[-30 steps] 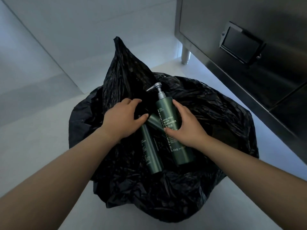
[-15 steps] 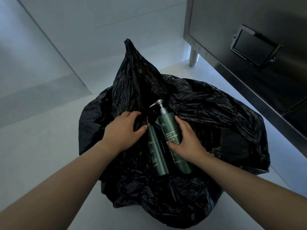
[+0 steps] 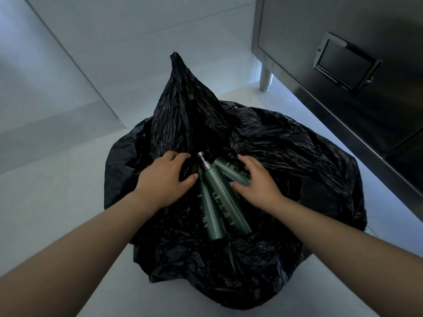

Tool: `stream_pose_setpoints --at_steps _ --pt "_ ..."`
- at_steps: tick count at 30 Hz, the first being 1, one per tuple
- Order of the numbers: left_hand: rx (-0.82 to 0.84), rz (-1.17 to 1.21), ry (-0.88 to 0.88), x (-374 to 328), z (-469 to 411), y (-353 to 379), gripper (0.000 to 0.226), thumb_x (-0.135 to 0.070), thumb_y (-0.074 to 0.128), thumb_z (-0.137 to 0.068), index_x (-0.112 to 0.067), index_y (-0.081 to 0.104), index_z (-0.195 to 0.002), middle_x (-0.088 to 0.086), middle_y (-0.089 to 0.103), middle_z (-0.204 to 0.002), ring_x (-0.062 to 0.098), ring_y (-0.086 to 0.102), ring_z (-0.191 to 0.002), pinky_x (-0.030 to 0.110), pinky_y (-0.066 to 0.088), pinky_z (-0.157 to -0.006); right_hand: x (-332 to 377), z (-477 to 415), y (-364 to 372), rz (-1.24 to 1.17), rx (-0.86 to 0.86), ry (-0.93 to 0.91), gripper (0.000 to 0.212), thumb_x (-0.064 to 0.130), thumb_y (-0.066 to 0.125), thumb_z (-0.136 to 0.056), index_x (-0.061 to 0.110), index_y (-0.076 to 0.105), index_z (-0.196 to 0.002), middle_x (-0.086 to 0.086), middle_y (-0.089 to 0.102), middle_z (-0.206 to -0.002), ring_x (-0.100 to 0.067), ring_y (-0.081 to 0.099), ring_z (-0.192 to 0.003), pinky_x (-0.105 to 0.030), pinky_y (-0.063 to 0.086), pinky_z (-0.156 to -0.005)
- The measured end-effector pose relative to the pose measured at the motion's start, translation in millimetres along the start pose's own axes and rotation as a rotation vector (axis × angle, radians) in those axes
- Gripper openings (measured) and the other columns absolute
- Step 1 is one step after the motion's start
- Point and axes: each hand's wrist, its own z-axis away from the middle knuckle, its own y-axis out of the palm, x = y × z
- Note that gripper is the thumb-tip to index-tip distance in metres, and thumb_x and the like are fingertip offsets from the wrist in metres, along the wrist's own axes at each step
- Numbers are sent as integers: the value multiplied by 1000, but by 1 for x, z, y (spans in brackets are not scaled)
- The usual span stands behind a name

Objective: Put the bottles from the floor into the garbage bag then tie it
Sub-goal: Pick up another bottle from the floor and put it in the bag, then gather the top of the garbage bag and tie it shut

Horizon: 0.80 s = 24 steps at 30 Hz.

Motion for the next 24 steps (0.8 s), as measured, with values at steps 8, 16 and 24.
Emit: stream_pose_setpoints --at_steps 8,16,24 --pt "5 27 120 -46 -11 5 62 -59 46 -86 -30 35 -141 0 43 -139 21 52 -115 36 53 -79 3 32 -84 -33 -120 -57 63 29 67 -84 28 38 -139 15 41 -133 -2 46 -114 -17 42 -89" --pt "176 212 384 -147 -3 45 60 -58 47 -87 -32 35 -140 -6 42 -139 15 55 -103 26 45 -76 -39 113 -129 -104 -369 162 51 30 66 -84 30 46 -131 13 50 -130 -3 50 -113 -19 44 -89" --pt "365 288 521 -198 10 89 57 -60 52 -84 -34 43 -133 -7 51 -131 13 52 -116 31 48 -88 -66 183 -136 -178 -596 350 43 35 65 -83 42 47 -122 21 53 -122 7 51 -107 -9 43 -76"
